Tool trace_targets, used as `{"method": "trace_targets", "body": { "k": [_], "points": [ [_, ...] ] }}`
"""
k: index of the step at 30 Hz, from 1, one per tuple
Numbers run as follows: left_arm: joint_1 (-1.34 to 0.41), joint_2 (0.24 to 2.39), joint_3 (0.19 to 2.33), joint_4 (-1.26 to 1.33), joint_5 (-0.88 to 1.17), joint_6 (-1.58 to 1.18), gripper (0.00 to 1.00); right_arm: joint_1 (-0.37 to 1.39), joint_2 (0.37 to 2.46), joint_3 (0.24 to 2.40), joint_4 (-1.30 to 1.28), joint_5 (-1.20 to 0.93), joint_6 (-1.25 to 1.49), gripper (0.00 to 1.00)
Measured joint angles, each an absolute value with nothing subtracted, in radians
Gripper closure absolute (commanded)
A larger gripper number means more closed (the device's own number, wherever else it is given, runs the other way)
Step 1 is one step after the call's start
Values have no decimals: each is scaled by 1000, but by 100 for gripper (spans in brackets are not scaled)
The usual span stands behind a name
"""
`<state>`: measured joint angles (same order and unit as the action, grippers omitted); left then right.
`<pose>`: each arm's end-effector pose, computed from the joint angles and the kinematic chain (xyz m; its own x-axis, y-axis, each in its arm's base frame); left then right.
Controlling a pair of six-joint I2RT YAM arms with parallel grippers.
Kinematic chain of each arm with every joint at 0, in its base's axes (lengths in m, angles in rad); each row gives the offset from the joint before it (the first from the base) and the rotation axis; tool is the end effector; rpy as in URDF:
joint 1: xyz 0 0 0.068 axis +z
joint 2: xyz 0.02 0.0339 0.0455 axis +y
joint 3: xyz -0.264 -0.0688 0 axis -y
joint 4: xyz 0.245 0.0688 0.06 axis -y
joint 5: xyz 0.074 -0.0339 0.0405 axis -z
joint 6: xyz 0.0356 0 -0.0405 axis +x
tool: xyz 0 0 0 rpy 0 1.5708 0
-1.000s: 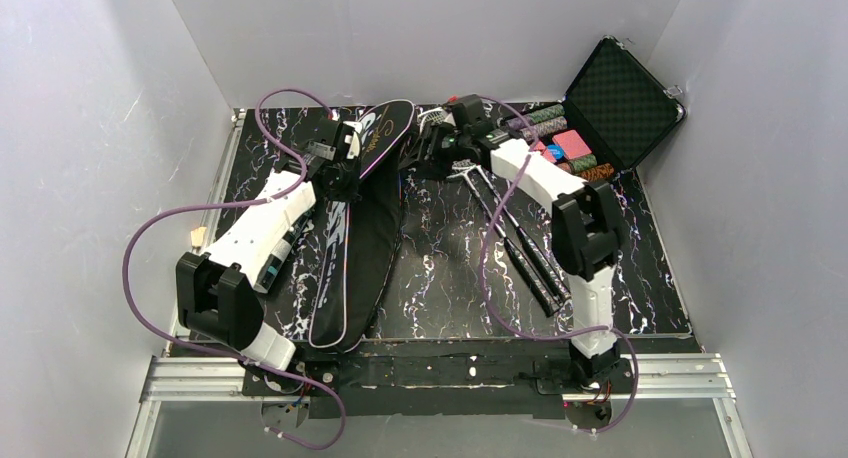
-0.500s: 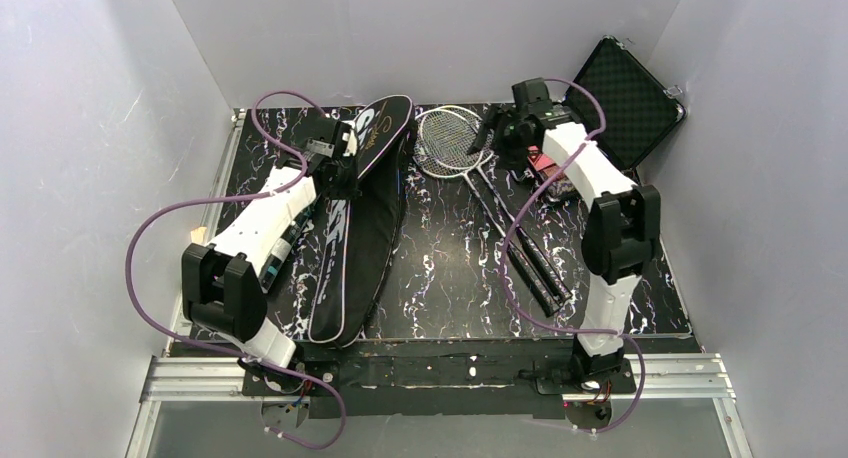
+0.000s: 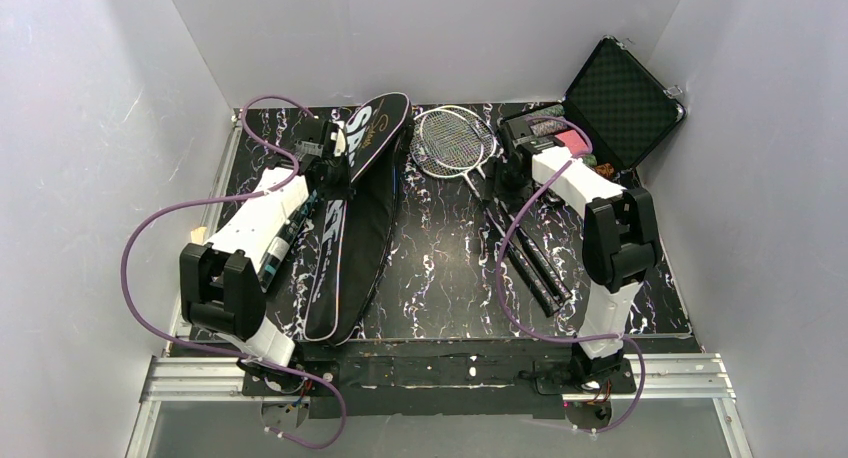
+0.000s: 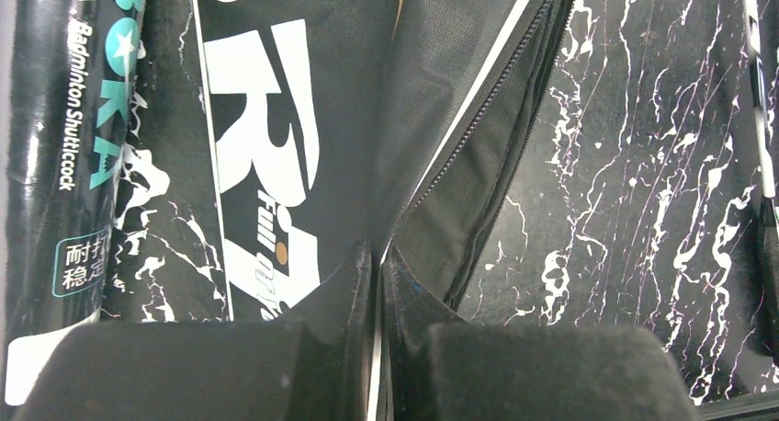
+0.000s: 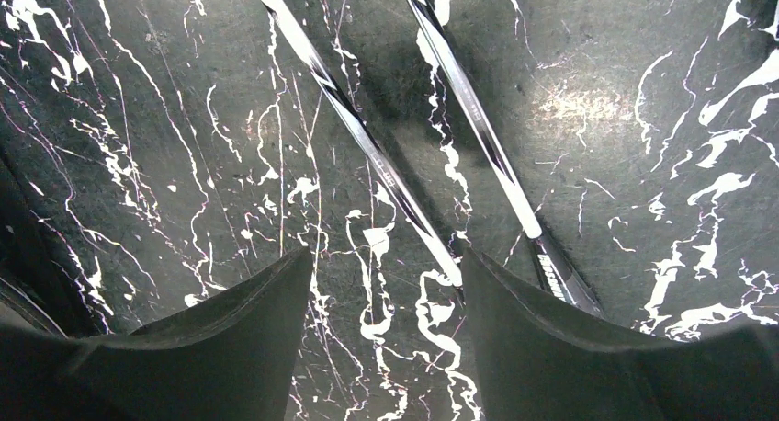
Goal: Pack up the badminton gear
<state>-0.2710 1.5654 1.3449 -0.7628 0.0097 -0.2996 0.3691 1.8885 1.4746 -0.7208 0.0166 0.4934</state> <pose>0.3193 -0.0891 0.2912 -0.8468 -0.0710 -0.5272 0.0240 0.9849 -0.1713 0.3707 0.1428 0.2213 -0.9123 0.1549 -0.3791 0.0884 0.9784 0.1868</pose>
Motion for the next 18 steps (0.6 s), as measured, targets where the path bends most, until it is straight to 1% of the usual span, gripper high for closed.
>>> {"method": "trace_targets", "body": {
  "k": [13, 16, 18],
  "points": [
    [-271, 1549, 1330, -757, 56, -295, 100, 395, 1936, 1474, -706, 47, 457, 32],
    [-271, 1538, 1326, -757, 64, -295, 100, 400, 1963, 1474, -706, 51, 451, 33],
    [-271, 1530, 1321, -758, 70, -293, 100, 403, 1980, 1474, -705, 52, 448, 37]
  ]
}}
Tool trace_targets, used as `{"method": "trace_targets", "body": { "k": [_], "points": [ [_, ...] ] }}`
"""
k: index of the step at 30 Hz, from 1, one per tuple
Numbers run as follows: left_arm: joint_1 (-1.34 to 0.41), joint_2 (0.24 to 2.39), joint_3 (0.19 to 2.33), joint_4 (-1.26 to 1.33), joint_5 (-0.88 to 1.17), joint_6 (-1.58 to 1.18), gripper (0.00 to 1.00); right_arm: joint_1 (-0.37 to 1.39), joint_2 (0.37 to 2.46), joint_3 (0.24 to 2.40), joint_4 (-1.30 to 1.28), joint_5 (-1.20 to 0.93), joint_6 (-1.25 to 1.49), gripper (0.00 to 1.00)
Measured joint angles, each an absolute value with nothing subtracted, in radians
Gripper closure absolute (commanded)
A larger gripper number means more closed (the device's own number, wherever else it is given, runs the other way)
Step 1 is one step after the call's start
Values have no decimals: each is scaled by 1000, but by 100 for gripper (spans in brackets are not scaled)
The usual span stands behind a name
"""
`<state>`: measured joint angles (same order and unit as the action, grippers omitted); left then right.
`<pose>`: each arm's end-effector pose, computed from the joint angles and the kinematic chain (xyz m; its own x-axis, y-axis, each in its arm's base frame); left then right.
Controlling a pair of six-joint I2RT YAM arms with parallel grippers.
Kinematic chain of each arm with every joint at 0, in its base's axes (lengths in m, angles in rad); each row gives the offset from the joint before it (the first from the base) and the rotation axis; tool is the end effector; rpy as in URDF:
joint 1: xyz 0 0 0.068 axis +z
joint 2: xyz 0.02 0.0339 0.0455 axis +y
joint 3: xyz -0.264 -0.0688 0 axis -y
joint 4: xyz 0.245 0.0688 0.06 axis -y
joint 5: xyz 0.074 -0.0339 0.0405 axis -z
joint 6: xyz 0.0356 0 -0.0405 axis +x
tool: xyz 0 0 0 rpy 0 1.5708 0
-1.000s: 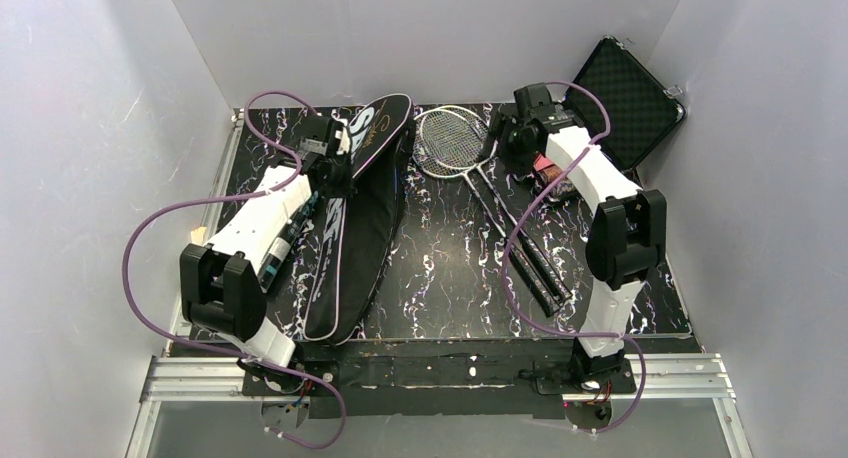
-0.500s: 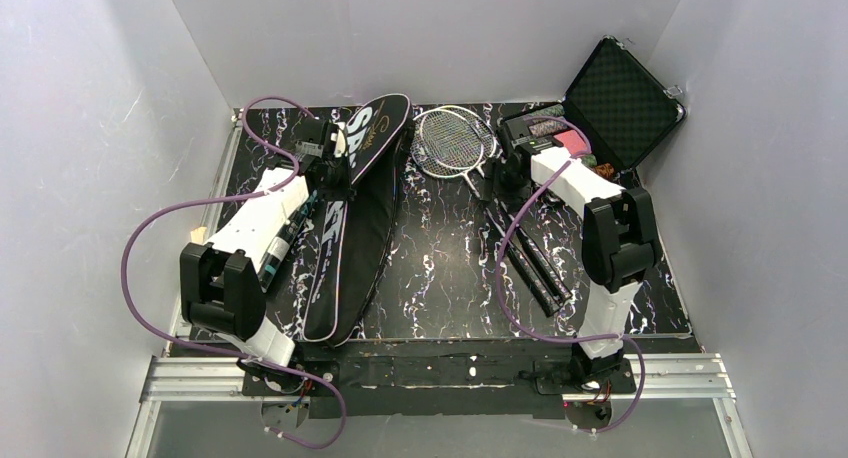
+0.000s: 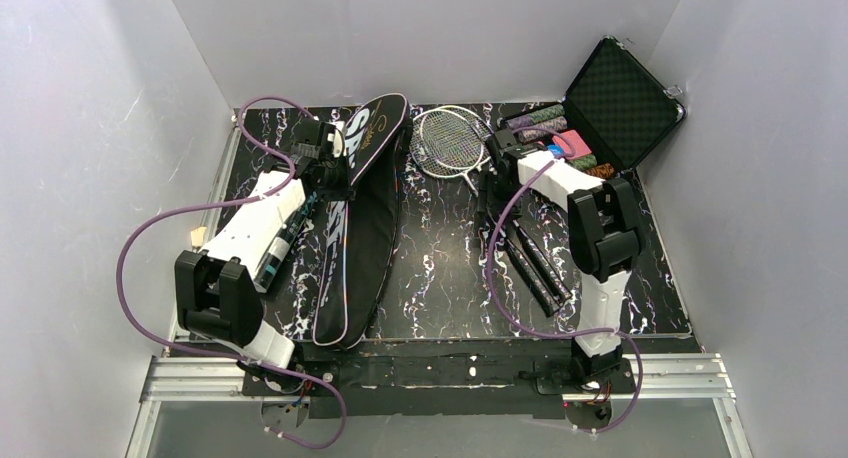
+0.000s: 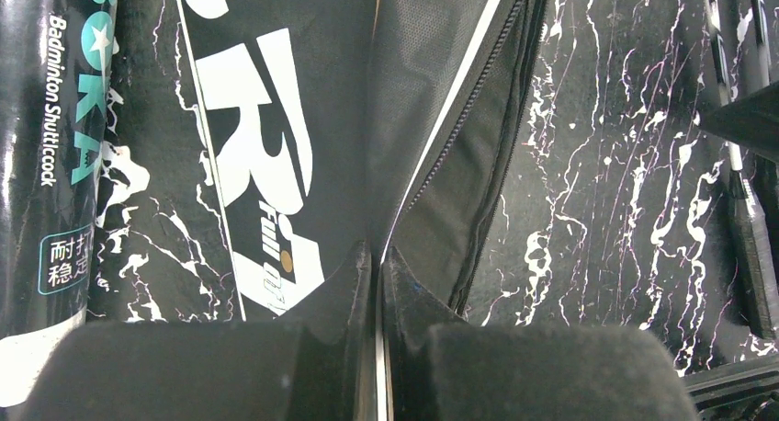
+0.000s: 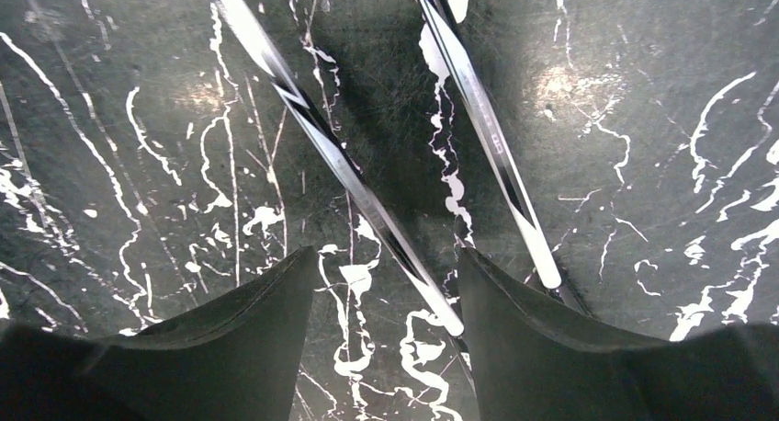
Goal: Pack up the badminton gear
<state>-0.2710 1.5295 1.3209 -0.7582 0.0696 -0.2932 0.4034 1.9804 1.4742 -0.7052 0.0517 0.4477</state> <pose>0.3109 -0.0890 0.2951 -0.8474 -0.0638 -0.5272 0.0629 0.9737 -0.2189 0.3751 0.1581 0.1868 -0.9386 0.0695 -0.3380 0.0344 0.9935 0.1086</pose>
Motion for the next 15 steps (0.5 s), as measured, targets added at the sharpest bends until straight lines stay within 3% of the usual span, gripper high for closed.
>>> {"method": "trace_targets", "body": {
  "k": [9, 15],
  "points": [
    [-271, 1526, 1317, -759, 80, -284, 100, 437, 2023, 1475, -702, 57, 441, 61],
    [-271, 1523, 1317, -759, 79, -278, 100, 515, 2022, 1465, -682, 81, 438, 67]
  ]
}}
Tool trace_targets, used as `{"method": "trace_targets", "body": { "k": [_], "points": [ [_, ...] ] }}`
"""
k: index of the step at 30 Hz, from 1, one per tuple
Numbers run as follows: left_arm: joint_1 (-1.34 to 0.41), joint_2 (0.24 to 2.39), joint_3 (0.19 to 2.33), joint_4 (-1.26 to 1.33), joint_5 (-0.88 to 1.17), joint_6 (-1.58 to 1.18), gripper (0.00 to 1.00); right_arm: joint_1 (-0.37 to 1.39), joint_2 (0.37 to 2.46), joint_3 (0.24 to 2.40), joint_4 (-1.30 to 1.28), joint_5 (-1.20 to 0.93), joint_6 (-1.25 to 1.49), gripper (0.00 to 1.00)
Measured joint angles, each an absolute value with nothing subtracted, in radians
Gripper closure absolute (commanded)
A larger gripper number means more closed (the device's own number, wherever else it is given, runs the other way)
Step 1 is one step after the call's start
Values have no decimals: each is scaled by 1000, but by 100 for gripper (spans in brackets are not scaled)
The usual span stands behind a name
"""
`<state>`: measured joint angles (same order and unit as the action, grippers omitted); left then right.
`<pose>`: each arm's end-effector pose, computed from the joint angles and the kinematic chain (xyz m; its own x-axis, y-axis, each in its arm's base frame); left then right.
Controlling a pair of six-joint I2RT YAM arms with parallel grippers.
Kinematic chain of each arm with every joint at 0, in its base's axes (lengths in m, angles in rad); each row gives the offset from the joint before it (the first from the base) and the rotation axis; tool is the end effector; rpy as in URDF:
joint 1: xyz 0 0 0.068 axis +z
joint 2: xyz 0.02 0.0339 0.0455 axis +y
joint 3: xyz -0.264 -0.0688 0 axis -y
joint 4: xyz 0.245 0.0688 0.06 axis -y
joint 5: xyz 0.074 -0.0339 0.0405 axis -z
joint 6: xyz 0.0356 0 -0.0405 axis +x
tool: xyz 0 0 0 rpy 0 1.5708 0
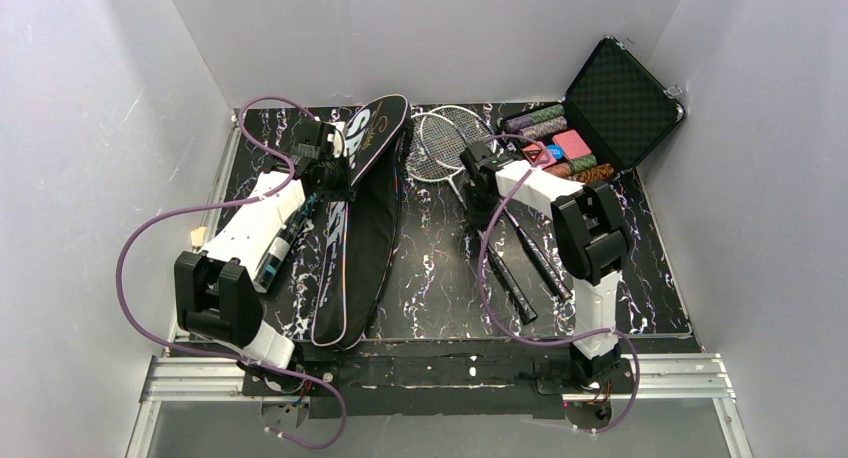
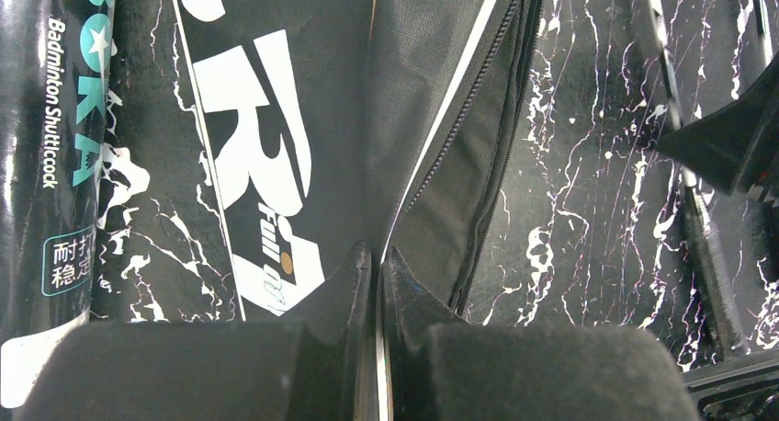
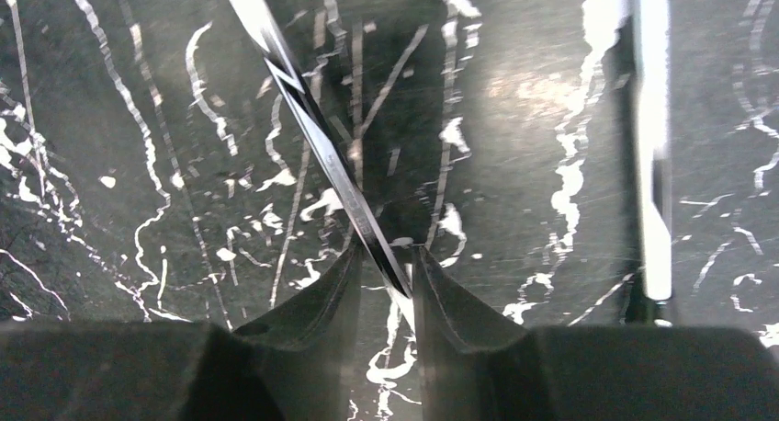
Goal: Pack up the badminton gear
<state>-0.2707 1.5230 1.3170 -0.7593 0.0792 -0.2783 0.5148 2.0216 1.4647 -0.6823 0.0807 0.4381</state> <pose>0.3093 -0.0888 0.2958 -0.8469 -0.0492 -0.5294 0.0804 0.9724 -0.2189 0.3586 0.1995 0.1690 -0.9438 -0.0481 -0.3271 -0.0746 0.9948 0.0691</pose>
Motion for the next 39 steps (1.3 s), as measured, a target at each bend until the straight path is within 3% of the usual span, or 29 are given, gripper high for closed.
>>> {"method": "trace_targets", "body": {
  "k": [2, 4, 8, 11, 15, 22, 30, 39],
  "points": [
    [-270, 1523, 1317, -759, 79, -276, 100, 546, 2010, 1448, -670, 90, 440, 73],
    [-270, 1523, 1317, -759, 79, -273, 100, 571, 1991, 1420, -657, 100, 448, 71],
    [-269, 1522, 1317, -759, 79, -271, 100, 604, 1962, 1378, -649, 97, 489, 42],
    [-268, 1522, 1317, -759, 79, -271, 100, 611, 1961, 1384, -654, 96, 498, 32],
    [-267, 1522, 1317, -759, 80, -270, 100, 609, 2011, 1468, -686, 121, 482, 32],
    [-263, 1521, 1317, -761, 80, -268, 100, 602, 2135, 1642, -683, 179, 413, 51],
    [-261, 1520, 1317, -763, 79, -265, 100, 606, 2131, 1627, -643, 176, 358, 99],
    [-257, 1516, 1315, -763, 78, -263, 100, 622, 1971, 1459, -639, 227, 356, 99]
  ]
}}
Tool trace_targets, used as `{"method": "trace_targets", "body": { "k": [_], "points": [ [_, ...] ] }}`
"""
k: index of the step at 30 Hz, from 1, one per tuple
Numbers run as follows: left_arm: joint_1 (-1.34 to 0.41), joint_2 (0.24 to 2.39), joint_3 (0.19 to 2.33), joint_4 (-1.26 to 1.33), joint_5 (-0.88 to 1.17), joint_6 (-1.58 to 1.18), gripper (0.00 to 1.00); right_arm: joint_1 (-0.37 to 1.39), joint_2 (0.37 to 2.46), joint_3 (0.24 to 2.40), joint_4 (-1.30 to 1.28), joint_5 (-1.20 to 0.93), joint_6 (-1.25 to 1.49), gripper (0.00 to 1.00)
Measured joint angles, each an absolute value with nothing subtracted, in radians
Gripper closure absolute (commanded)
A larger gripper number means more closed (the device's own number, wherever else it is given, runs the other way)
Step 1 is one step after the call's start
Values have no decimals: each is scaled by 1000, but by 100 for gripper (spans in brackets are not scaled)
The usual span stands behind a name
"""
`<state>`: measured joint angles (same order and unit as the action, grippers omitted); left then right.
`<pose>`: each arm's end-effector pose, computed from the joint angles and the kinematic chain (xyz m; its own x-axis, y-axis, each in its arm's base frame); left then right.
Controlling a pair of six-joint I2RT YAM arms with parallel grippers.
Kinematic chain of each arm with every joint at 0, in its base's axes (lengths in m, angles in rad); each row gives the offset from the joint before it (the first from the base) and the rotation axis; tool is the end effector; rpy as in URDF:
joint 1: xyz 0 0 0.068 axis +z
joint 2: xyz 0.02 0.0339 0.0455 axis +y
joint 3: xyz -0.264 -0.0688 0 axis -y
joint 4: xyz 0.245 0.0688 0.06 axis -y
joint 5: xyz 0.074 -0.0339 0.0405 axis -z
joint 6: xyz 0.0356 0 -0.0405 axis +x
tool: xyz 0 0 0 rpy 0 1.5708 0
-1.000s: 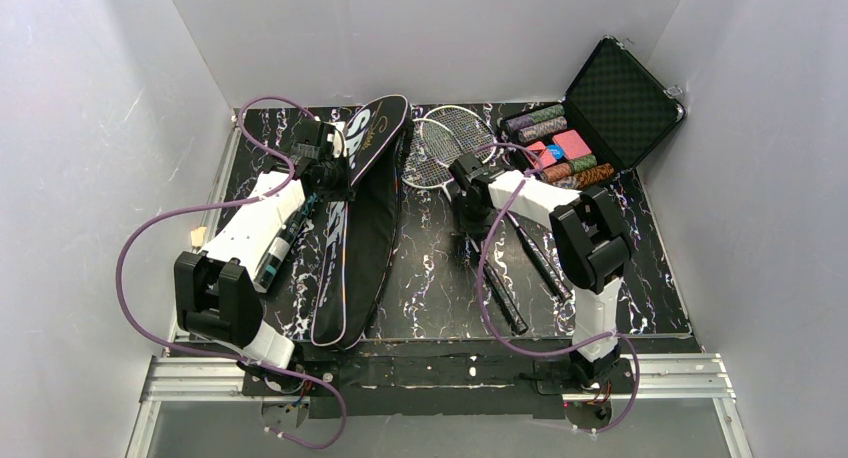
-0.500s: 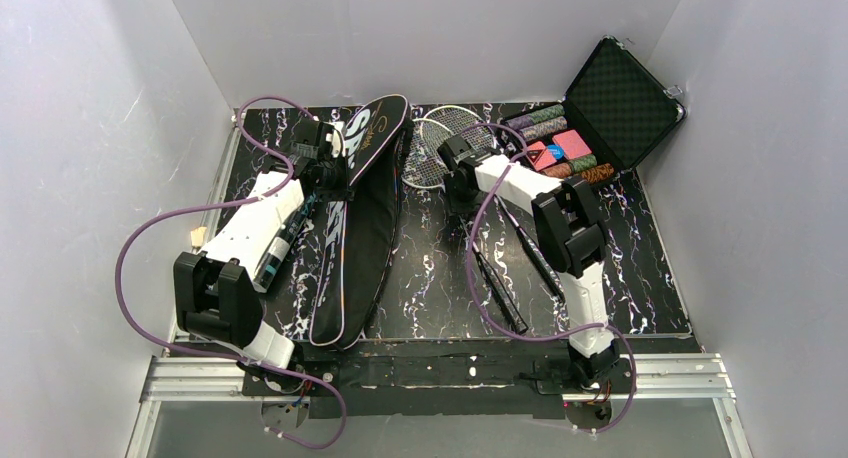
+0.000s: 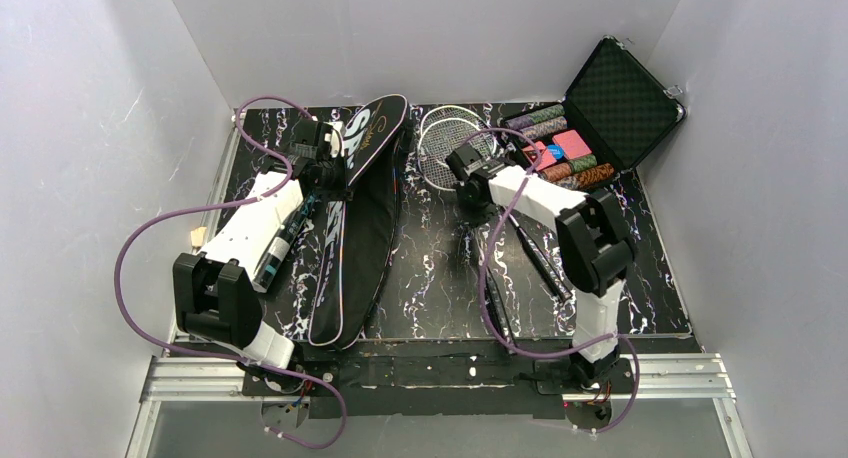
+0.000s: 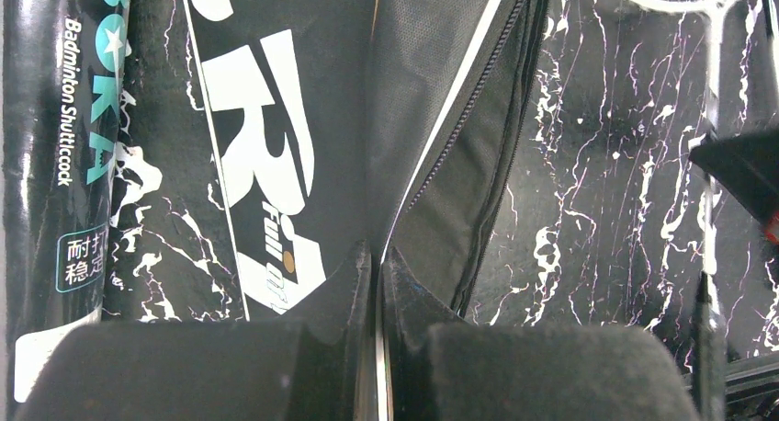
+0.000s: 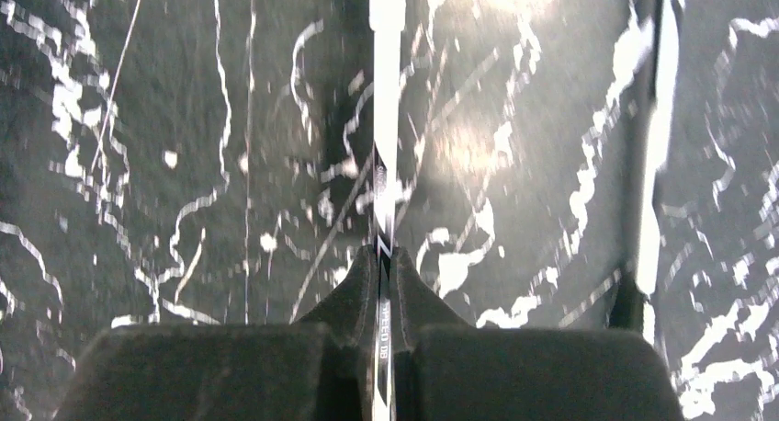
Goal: Pack up the badminton gear
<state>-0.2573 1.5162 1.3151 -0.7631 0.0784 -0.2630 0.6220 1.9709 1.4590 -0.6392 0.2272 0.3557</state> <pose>0.3088 -0.0841 0.2970 -0.8444 -0.0458 -0.5337 0.0801 0.9743 -0.2103 0.3380 0.2324 0.1897 -0.8674 -0.2044 -0.4536 -0.2038 0.9777 -0.0509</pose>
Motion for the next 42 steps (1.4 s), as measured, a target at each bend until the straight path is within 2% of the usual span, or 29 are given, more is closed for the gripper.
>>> {"method": "trace_targets", "body": {
  "k": [12, 19, 28, 42],
  "points": [
    [-257, 1518, 1315, -762, 91, -262, 100, 851, 1547, 1304, -831, 272, 455, 99],
    [-258, 1571, 1319, -762, 124, -262, 100, 1008, 1458, 1219, -971, 261, 550, 99],
    [-263, 1605, 1319, -757, 150, -265, 100, 1149, 1463, 1248, -1064, 242, 627, 99],
    [-286, 1612, 1319, -741, 254, -266, 100, 1173, 1774, 1528, -1054, 231, 551, 99]
  ]
}}
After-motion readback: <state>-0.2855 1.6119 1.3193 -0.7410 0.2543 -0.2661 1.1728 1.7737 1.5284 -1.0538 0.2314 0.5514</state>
